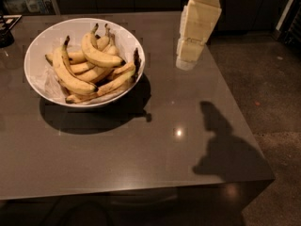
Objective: Pick banana from white bowl
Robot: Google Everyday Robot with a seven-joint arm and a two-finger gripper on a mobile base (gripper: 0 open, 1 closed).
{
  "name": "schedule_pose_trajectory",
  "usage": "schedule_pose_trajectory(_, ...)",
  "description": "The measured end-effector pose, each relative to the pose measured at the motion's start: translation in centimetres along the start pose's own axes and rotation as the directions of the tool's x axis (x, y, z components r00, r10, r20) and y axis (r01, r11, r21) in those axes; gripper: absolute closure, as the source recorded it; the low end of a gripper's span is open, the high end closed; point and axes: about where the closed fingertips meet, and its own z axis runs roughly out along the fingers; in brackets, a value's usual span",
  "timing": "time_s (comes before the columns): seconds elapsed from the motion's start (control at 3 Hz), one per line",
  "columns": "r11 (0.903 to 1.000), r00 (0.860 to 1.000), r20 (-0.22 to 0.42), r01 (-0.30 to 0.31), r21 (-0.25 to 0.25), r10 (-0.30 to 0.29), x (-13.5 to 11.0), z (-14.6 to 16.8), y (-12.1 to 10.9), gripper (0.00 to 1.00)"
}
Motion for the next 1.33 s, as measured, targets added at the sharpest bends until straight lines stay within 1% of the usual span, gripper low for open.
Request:
schedule_pose_trajectory(0.33, 1.0000, 1.000, 0.000, 0.000, 0.001, 0.000, 0.0, 0.0, 0.0, 0.00)
schedule_pose_trajectory(0.67, 0.9932, 0.993, -0.027, 0.115, -0.015, -0.115, -3.7, 1.3, 0.1, 0.00)
schedule_pose_trajectory(1.0, 0.9886, 0.989, -0.011, 0.150, 0.010, -0.150, -5.8, 1.4, -0.1, 0.00)
schedule_pose_trajectory(1.33, 0.9877, 0.988, 0.004, 0.153, 0.034, -0.153, -6.3, 0.9, -0.4, 0.00)
